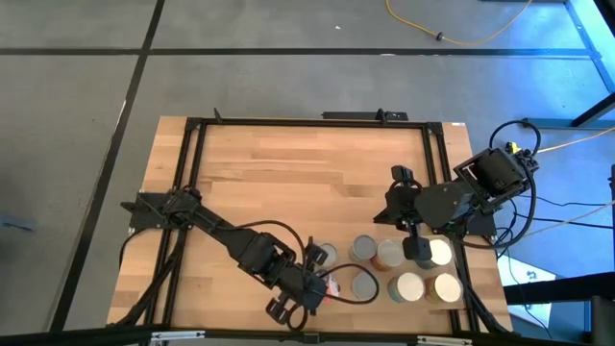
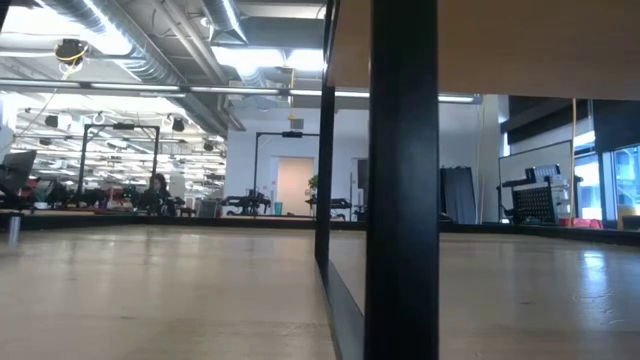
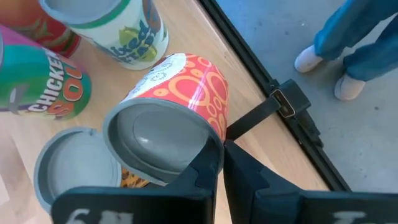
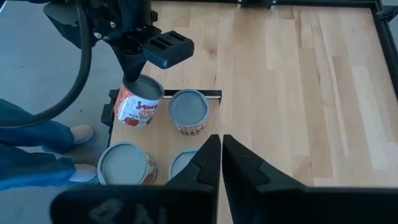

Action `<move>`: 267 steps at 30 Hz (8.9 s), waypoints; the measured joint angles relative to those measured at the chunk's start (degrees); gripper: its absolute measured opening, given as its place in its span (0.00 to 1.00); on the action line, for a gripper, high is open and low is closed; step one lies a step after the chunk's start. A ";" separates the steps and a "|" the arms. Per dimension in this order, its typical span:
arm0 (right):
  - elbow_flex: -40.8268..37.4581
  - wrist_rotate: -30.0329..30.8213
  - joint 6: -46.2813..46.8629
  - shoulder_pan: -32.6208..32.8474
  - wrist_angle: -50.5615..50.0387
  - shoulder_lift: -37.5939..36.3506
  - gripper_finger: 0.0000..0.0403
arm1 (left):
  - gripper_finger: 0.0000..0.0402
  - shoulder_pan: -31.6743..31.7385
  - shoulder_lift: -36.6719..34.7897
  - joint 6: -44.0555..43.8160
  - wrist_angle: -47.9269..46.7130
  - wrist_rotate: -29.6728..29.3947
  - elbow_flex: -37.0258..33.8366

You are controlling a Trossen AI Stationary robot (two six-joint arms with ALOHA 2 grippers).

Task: Pick and place cans onto a shelf
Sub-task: Put the canned orange on the shelf, then return to Home Position

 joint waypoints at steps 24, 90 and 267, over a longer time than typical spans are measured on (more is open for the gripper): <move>-0.02 -0.11 -0.22 0.01 -1.66 0.00 0.05 | 0.03 1.29 -0.02 -3.32 2.47 1.48 -2.35; -0.02 -4.42 0.02 0.02 -1.53 -0.02 0.05 | 0.00 1.40 6.43 5.73 16.33 18.84 0.12; -83.41 5.06 4.82 4.81 45.34 -77.82 0.05 | 0.00 -30.44 -122.37 -5.64 41.49 -31.68 -95.35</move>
